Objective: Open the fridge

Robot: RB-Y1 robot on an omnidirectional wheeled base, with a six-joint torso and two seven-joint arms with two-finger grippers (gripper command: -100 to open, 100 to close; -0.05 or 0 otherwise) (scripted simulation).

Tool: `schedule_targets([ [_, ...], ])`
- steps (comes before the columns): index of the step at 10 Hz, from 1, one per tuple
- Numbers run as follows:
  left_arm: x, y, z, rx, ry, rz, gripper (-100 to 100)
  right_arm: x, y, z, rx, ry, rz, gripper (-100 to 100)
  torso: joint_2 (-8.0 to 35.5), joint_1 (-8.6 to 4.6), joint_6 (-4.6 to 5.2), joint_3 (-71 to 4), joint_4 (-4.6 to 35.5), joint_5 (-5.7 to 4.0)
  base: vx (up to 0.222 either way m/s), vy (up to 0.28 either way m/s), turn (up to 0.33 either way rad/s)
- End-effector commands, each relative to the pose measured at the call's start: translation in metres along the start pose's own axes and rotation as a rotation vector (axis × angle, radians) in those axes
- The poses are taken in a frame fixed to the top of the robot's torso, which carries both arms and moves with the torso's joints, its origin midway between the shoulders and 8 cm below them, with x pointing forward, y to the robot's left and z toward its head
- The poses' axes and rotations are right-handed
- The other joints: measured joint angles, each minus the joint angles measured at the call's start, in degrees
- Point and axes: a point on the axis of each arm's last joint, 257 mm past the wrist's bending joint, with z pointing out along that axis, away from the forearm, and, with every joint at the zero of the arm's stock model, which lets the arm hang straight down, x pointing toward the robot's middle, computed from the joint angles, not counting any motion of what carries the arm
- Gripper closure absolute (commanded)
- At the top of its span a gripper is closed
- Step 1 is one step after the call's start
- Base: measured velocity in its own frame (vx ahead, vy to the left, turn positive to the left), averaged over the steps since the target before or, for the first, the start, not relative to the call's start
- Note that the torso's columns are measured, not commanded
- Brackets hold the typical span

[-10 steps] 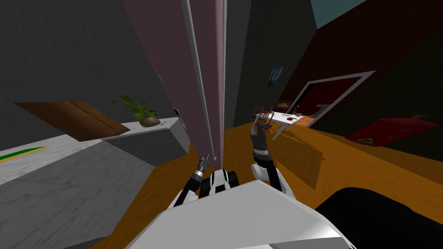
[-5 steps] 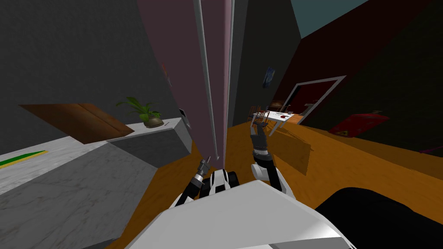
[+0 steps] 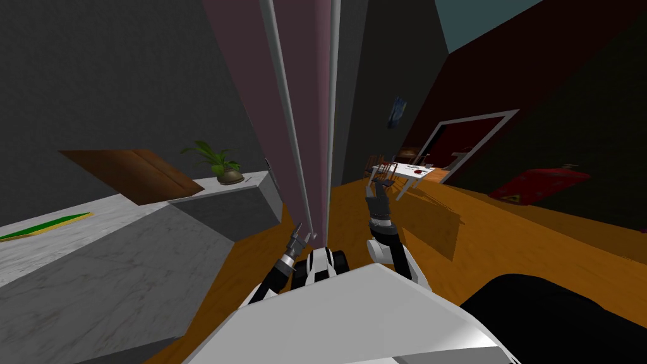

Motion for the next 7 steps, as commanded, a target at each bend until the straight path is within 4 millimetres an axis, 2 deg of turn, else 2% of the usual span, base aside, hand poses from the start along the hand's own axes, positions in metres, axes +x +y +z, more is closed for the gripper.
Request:
schedule_targets([
  [1,0.009,-0.012,-0.003,-0.011,0.015,0.0,-100,0.0,0.0,0.0,0.0,0.0,0.0,0,0.1,0.19,0.0,0.07,0.03,0.06,0.017,-0.048,0.05],
  [4,0.021,-0.024,-0.007,-0.024,0.035,-0.001,-100,0.0,0.0,0.0,0.0,0.0,0.0,0,0.08,0.16,0.0,0.06,0.03,0.05,0.005,-0.03,0.056],
  [5,0.018,-0.021,-0.007,-0.021,0.03,0.0,-100,0.0,0.0,0.0,0.0,0.0,0.0,0,0.06,0.12,0.0,0.04,0.02,0.04,0.002,-0.011,0.009],
  [6,0.018,-0.021,-0.007,-0.022,0.031,-0.001,0,0.0,0.0,0.0,0.0,0.0,0.0,0,0.04,0.13,0.0,0.03,0.01,0.04,0.0,0.0,0.0],
  [7,0.018,-0.021,-0.007,-0.022,0.031,-0.001,0,0.0,0.0,0.0,0.0,0.0,0.0,0,0.05,0.14,0.0,0.03,0.01,0.04,0.0,0.0,0.0],
])
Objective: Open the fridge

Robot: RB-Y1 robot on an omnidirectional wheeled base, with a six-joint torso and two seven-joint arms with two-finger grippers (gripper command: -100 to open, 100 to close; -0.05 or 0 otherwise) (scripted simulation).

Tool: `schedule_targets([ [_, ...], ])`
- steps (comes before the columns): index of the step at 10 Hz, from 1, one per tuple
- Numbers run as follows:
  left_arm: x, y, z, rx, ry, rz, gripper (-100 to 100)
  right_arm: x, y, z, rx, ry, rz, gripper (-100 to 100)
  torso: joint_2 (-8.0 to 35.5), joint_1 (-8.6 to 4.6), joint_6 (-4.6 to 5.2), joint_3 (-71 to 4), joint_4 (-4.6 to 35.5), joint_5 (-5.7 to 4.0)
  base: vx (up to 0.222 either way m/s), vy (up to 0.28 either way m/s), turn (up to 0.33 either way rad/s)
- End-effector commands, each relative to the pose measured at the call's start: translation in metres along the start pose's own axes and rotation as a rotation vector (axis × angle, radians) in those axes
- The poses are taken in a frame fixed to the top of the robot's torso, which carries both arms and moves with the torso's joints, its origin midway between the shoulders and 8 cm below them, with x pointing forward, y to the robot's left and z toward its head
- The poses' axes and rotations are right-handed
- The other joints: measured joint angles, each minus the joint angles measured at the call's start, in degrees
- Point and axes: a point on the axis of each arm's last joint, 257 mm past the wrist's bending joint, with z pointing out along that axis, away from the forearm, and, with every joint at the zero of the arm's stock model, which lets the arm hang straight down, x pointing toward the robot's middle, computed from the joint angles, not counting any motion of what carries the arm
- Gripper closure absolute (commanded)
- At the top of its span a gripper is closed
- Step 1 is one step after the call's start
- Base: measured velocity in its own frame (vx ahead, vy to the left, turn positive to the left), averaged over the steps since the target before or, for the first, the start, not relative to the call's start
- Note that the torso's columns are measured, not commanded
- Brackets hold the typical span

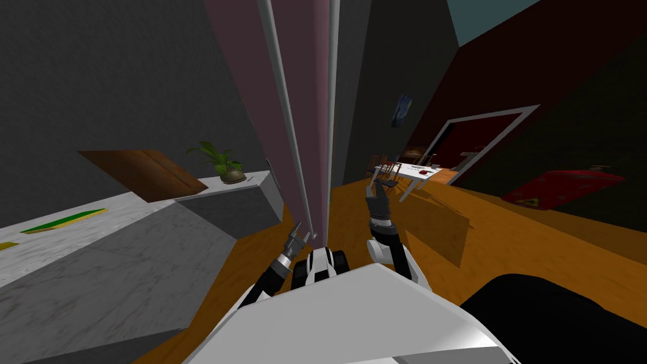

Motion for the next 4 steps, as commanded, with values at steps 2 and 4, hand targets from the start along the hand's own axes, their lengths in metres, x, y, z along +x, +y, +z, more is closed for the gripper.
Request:
schedule_targets([
  [2,0.0,0.0,0.0,0.0,0.0,0.0,0,0.0,0.0,0.0,0.0,0.0,0.0,0,0.0,-0.03,0.0,0.0,0.0,-0.01,0.0,0.0,0.0],
  [4,0.0,0.0,0.0,0.0,0.0,0.0,0,0.0,0.0,0.0,0.0,0.0,0.0,0,0.0,-0.04,0.0,0.0,0.0,-0.01,0.0,0.0,0.0],
])
